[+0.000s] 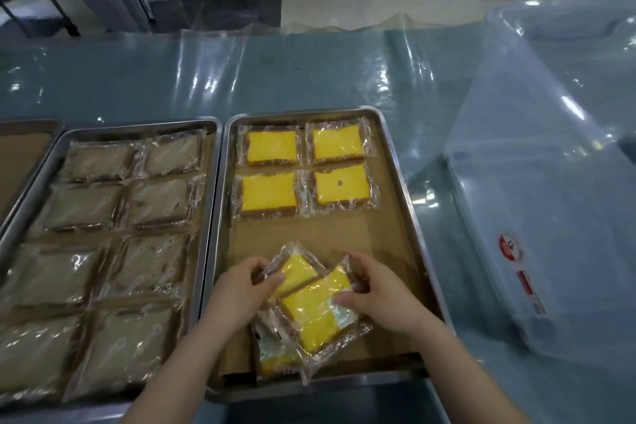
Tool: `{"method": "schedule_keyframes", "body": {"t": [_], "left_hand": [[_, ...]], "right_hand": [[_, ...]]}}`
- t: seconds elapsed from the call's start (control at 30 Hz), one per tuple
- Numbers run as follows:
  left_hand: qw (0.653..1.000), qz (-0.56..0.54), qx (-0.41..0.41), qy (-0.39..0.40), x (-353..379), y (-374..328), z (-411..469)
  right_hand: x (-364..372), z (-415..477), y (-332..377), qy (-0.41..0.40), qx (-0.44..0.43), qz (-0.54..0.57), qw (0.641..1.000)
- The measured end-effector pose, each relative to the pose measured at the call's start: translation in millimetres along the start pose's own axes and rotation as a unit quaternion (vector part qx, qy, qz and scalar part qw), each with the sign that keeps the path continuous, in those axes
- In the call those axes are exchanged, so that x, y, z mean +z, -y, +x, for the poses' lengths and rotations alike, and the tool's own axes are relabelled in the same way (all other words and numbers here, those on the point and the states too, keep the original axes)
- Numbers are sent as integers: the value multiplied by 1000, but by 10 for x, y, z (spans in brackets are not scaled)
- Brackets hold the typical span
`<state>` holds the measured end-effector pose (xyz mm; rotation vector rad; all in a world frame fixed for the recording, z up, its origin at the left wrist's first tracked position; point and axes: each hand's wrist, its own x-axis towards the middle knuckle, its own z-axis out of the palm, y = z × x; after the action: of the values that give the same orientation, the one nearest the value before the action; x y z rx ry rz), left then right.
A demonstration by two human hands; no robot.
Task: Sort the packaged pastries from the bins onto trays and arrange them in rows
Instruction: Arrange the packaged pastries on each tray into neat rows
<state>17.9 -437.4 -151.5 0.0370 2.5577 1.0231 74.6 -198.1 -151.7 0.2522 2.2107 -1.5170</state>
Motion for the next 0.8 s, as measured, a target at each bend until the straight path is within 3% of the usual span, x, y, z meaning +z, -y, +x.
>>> {"method": "schedule_keyframes", "body": {"t": [0.1,0.2,0.3,0.4,0.47,0.57,0.63,0.7,0.8], "left_hand": [[1000,12,-6,20,-82,-28,-33],[999,27,2,21,-111,-60,-29],[998,-57,-10,-24,-165,-49,-27],[983,-145,-62,-91,-281,1,15],[976,-164,-95,-112,-347,20,45],[973,-163,-104,-123,-356,34,47],[972,-159,-100,-142,-322,47,23],[966,-180,-92,-164,-288,66,-14],[952,-236,-91,-170,-261,121,-44]], "right_hand": [[-26,-156,-92,-39,23,14,999],[-109,-269,-106,-132,19,72,988],[-247,-281,2,-236,6,208,949],[-358,-203,100,-349,-32,160,923],[-372,-128,162,-369,-65,174,911],[-334,-20,175,-324,-121,168,923],[-288,15,109,-267,-125,117,948],[-264,38,-2,-232,-112,-48,965],[-240,53,-128,-189,-100,-298,930]]}}
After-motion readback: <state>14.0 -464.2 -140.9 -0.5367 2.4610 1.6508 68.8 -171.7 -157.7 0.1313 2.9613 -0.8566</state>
